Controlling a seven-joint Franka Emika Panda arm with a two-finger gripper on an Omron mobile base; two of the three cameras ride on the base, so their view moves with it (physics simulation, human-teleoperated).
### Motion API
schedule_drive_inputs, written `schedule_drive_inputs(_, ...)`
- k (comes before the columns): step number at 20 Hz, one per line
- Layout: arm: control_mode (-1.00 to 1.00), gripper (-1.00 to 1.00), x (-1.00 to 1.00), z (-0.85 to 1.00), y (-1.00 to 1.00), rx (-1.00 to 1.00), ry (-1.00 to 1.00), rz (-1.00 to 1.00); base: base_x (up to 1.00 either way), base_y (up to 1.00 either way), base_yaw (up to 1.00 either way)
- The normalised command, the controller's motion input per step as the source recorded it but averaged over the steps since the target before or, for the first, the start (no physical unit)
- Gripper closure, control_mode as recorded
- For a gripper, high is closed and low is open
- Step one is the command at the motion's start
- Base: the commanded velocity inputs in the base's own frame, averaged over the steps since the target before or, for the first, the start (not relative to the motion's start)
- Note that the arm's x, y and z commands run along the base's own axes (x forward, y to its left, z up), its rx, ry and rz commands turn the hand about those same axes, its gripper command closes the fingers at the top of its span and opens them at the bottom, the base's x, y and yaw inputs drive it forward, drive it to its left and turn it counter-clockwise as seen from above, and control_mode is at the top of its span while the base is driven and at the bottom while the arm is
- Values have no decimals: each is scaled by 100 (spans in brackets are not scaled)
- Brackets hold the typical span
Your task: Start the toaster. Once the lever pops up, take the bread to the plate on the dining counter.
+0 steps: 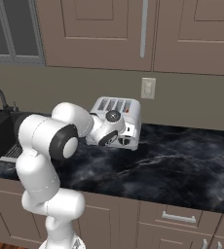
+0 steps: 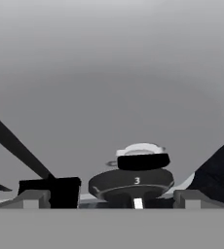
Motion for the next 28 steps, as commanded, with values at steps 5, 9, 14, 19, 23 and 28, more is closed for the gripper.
schedule_drive_inputs(5,-100,-100,0,7,0,0,0,0,0,0,0)
schedule_drive_inputs(9,-100,-100,-1,20,0,0,-10,0,0,0,0)
schedule_drive_inputs(14,-100,-100,-1,24,0,0,-9,0,0,0,0)
schedule_drive_inputs(19,-100,-100,-3,14,0,0,-1,0,0,0,0)
schedule_drive_inputs(23,-100,-100,-3,12,-3,0,0,0,0,0,0)
schedule_drive_inputs(28,-100,-100,-5,25,-2,0,0,0,0,0,0)
